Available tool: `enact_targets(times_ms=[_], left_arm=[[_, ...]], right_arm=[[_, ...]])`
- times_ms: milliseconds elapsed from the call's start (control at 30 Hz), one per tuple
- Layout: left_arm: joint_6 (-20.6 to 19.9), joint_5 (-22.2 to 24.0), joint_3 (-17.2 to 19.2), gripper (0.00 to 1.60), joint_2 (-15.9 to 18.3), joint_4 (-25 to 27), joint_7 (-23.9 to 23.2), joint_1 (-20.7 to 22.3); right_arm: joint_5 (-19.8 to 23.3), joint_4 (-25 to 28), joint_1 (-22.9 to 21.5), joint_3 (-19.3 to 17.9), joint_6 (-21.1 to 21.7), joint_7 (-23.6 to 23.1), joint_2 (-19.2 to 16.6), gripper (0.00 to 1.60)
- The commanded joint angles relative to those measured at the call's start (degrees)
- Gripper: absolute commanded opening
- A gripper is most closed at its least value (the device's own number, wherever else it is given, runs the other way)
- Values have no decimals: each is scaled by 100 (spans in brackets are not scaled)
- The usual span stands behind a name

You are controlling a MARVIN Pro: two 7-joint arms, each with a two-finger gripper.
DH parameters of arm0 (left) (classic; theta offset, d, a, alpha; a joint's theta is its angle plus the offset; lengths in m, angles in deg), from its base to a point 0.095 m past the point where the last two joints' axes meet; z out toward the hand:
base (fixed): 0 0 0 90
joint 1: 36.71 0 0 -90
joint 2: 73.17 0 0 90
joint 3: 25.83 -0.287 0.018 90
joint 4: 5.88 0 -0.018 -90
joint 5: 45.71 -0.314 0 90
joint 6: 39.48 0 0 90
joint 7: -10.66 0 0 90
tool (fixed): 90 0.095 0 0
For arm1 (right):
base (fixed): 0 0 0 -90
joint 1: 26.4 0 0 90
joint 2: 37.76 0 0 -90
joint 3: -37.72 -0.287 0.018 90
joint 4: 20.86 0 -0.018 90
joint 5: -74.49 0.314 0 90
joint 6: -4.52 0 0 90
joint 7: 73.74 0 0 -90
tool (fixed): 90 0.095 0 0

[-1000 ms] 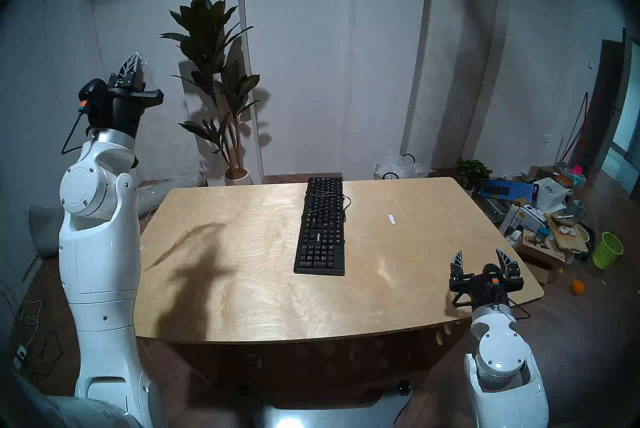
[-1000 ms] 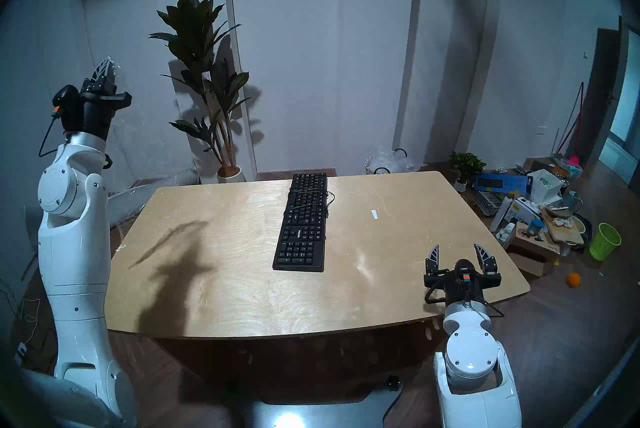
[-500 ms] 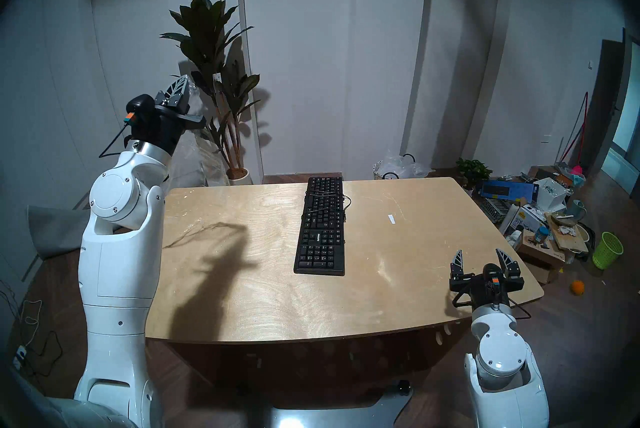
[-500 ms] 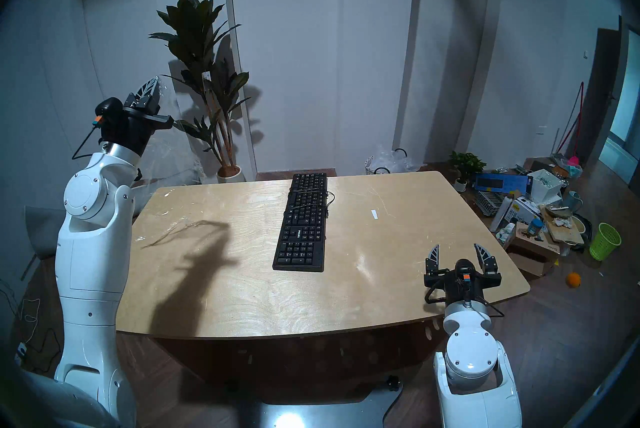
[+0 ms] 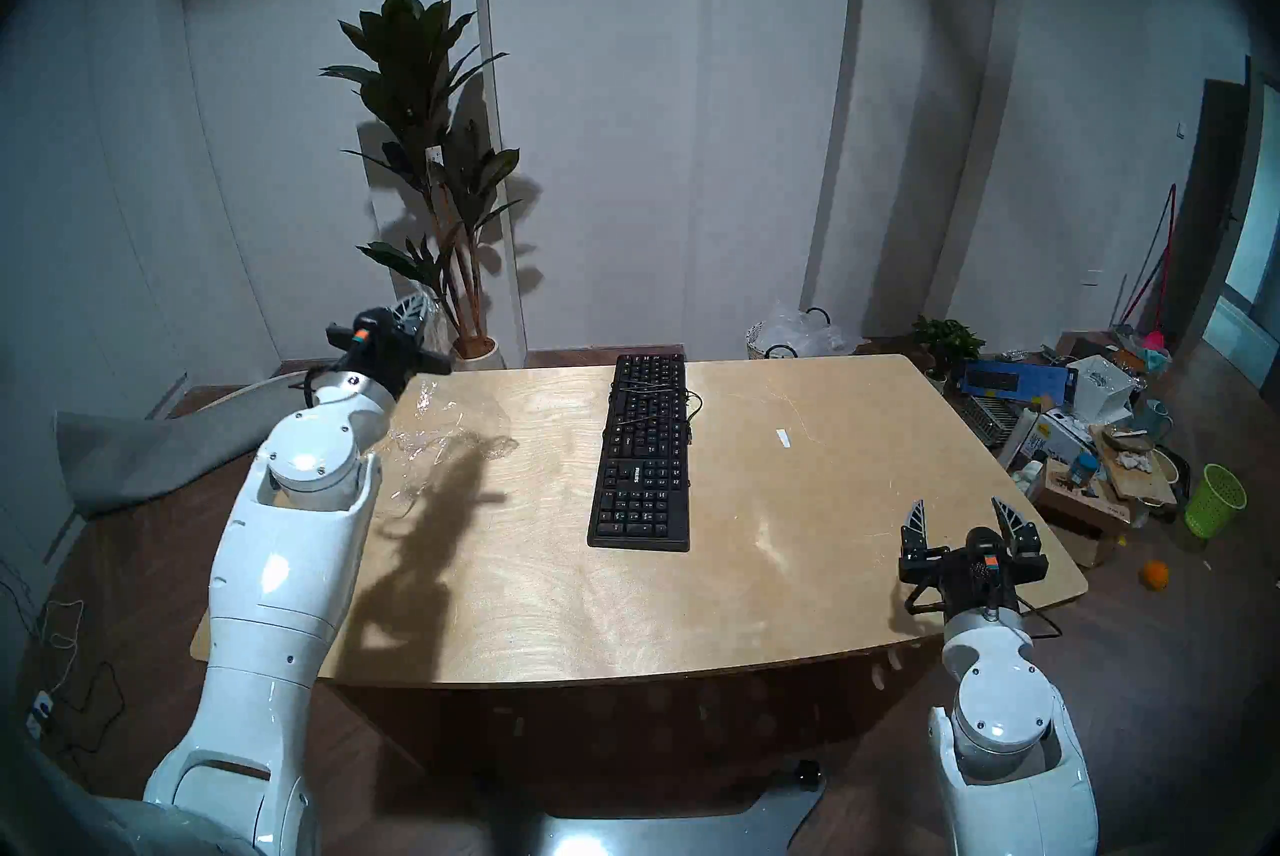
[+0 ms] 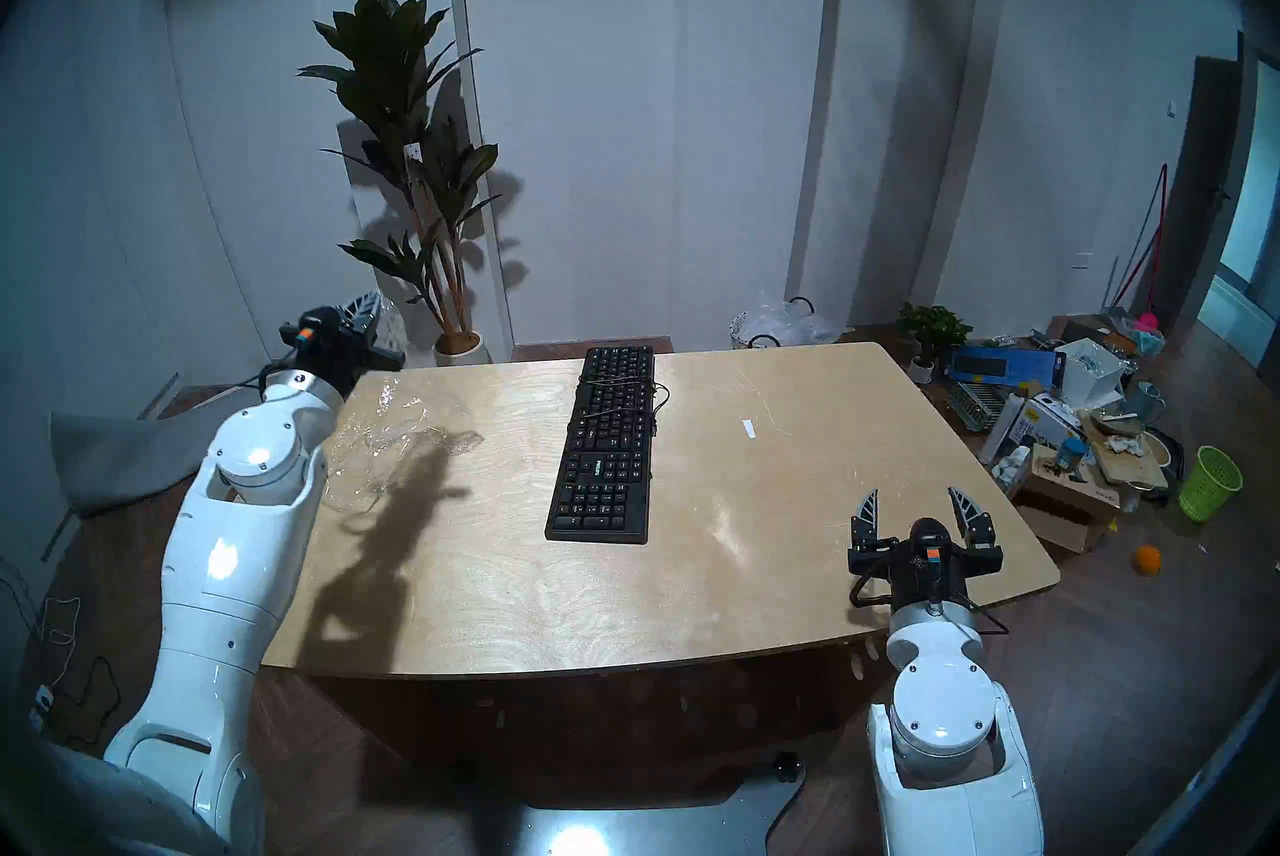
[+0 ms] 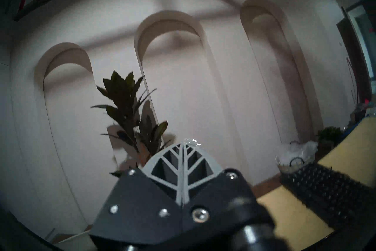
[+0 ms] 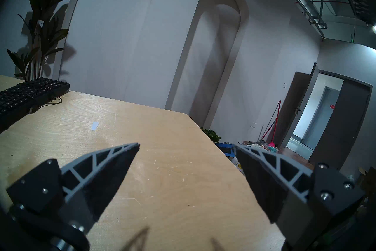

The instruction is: Unwrap the new keyboard and set the wrapping aside

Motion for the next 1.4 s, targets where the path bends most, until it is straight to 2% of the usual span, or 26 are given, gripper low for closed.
enact_targets(times_ms=[0, 67, 100, 167, 233, 267, 300, 333, 467, 633, 667, 733, 867, 900, 933, 967, 1167, 1233, 1267, 1300, 1333, 1367], left_arm=[[0, -518, -389, 0, 184, -714, -35, 216], [178, -625, -570, 0, 303, -980, -249, 242], [181, -628, -701, 0, 419, -1164, -538, 310], [287, -586, -896, 0, 530, -1378, -666, 365], [431, -465, -1155, 57, 758, -1476, -931, 389], [426, -372, -1211, 57, 824, -1370, -946, 312], [479, -289, -1241, 160, 894, -1338, -1170, 314], [567, -333, -1229, 160, 881, -1278, -1154, 279], [790, -141, -1263, 160, 1190, -955, -1680, 195], [876, 226, -968, 160, 1206, -759, -2112, 232], [875, 599, -808, 160, 1141, -684, -2329, 267], [852, 917, -677, 160, 1120, -626, -2568, 279], [816, 1139, -742, 160, 1387, -463, -2905, 227], [761, 890, -917, 160, 1680, -400, -3125, 70], [750, 526, -1001, 160, 1762, -428, -3295, -20], [731, 433, -1001, 160, 1731, -469, -3320, -101], [737, -241, -1219, 160, 2186, -840, -4003, -400], [732, -528, -1190, 160, 2207, -959, -4181, -407], [732, -528, -1190, 160, 2207, -959, -4181, -407], [742, -828, -1206, 160, 2438, -1027, -4382, -335], [742, -828, -1206, 160, 2438, -1027, -4382, -335], [748, -1111, -1060, 160, 2498, -1105, -4407, -153]], right_arm=[[5, 128, -2, 15, -25, -6, 3, 160], [6, 132, 0, 15, -25, -7, 3, 160], [6, 131, -1, 15, -25, -7, 3, 160], [7, 135, 2, 15, -24, -8, 3, 160], [6, 133, 1, 15, -25, -7, 3, 160], [5, 130, -1, 15, -25, -6, 3, 160], [5, 129, -2, 15, -26, -6, 3, 160], [5, 126, -4, 15, -26, -5, 3, 160], [3, 119, -8, 15, -27, -4, 2, 160], [4, 120, -8, 15, -27, -4, 2, 160], [2, 113, -12, 15, -27, -3, 2, 160], [2, 106, -16, 15, -28, -2, 1, 160], [0, 91, -24, 14, -27, -1, -1, 160], [0, 86, -26, 14, -27, -1, -1, 160], [-1, 77, -30, 13, -26, -1, -2, 160], [-1, 72, -32, 12, -26, 0, -2, 160], [-5, 27, -43, 9, -22, 1, -5, 160], [-5, 22, -48, 9, -23, 1, -5, 160], [-5, 22, -48, 9, -23, 1, -5, 160], [-5, 14, -51, 9, -24, 2, -5, 160], [-5, 14, -51, 9, -24, 2, -5, 160], [-5, 6, -55, 9, -24, 2, -6, 160]])
